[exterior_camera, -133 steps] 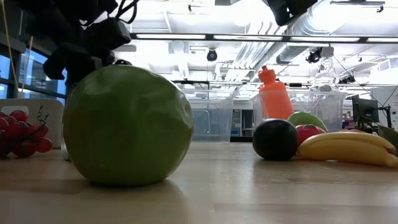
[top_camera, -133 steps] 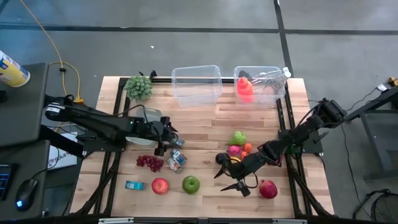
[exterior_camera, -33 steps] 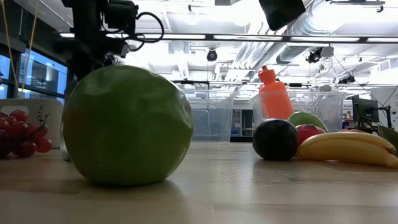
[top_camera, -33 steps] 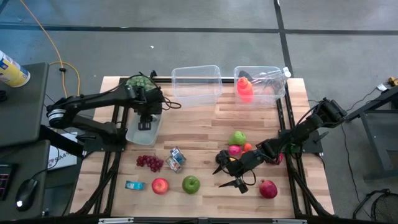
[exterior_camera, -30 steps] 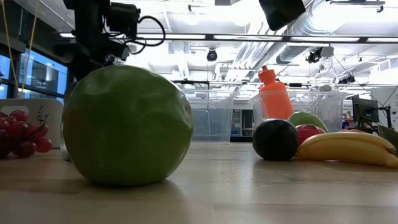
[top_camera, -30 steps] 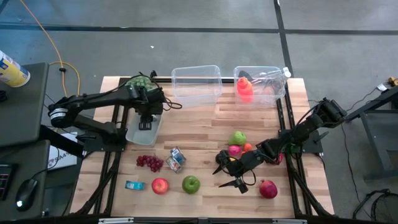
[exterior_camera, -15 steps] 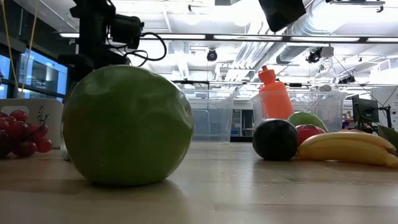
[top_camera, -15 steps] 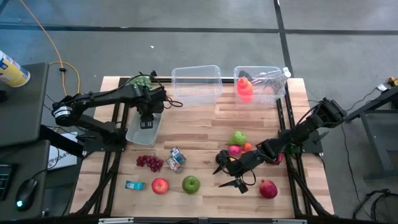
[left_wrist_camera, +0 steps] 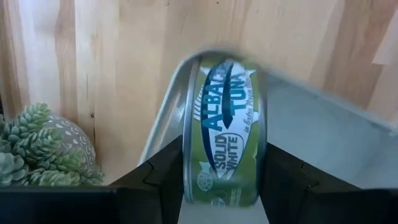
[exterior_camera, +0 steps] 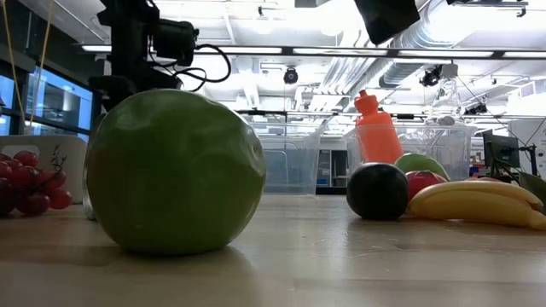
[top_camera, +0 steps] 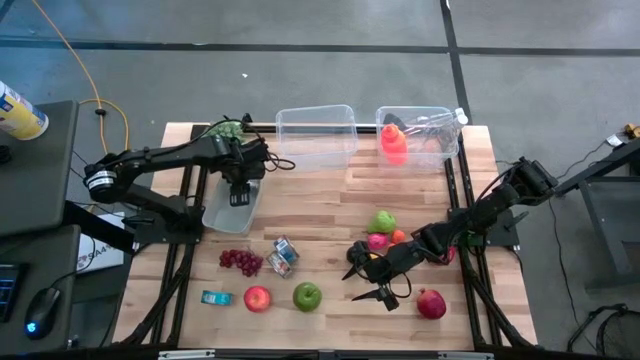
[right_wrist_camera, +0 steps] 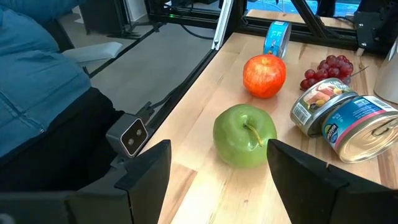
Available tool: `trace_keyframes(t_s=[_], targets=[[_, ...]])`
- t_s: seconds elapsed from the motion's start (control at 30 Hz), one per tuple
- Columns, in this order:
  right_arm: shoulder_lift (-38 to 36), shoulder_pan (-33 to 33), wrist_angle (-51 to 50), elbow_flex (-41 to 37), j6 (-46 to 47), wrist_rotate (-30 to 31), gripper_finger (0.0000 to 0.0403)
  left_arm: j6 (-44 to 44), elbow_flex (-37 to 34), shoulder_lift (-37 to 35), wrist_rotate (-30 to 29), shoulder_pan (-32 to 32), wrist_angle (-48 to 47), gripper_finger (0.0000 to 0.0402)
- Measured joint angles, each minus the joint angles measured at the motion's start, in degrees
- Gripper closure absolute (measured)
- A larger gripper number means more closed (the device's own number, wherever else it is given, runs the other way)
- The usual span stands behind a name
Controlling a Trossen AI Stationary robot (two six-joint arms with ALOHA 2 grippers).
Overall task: Pick & Place Food Item
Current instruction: Put the green tuna can into the grey bin
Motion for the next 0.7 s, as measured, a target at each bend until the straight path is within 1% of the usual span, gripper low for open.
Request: trace_keyframes(t_s=[0.27, 0.7], targets=[[0.02, 0.0, 0.02, 0.0, -0.06, 0.02, 0.0149, 1.11, -0.04, 2.51, -0.08, 0.0, 0.1, 0.0239], [0.02, -0.02, 0.07, 0.0, 0.13, 0.02, 0.0149, 1.28, -0.04, 2.59, -0.15, 0.0, 0.12, 0.0238]])
